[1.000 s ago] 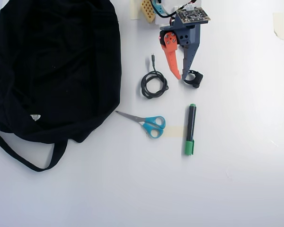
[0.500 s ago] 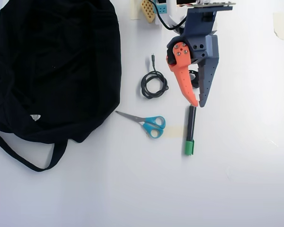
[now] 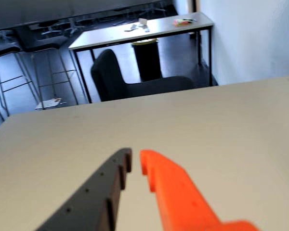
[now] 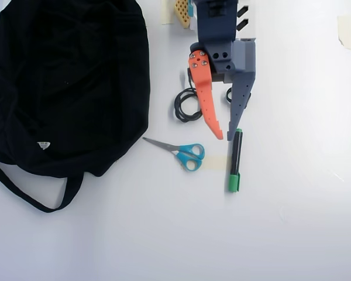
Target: Put the cable into the black bag
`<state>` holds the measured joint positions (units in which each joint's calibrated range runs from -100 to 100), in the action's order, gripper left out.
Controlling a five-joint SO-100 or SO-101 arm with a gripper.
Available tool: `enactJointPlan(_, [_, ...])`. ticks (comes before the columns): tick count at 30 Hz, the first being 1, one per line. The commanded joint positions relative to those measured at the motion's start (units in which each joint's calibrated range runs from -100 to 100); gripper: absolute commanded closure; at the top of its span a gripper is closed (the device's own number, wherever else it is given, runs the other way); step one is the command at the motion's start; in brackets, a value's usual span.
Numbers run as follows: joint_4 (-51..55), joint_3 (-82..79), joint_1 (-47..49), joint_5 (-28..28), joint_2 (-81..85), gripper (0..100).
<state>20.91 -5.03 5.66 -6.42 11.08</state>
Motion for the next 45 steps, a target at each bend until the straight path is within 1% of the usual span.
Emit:
enactJointPlan(1, [-1.19, 1.98, 0.18, 3.28, 0.29, 98])
enactJointPlan(21, [-0.67, 1.98, 0.4, 3.54, 1.03, 98])
enactJointPlan(25, [2.0, 1.62, 0.55, 3.49, 1.53, 98])
enactJointPlan(33, [22.85, 4.4, 0.48, 4.01, 1.61, 98])
enactJointPlan(35, [29.22, 5.21, 0.55, 3.8, 1.61, 98])
enactJointPlan(36, [35.08, 6.29, 0.63, 3.64, 1.61, 98])
enactJointPlan(45, [56.78, 8.09, 0.63, 4.06, 1.53, 98])
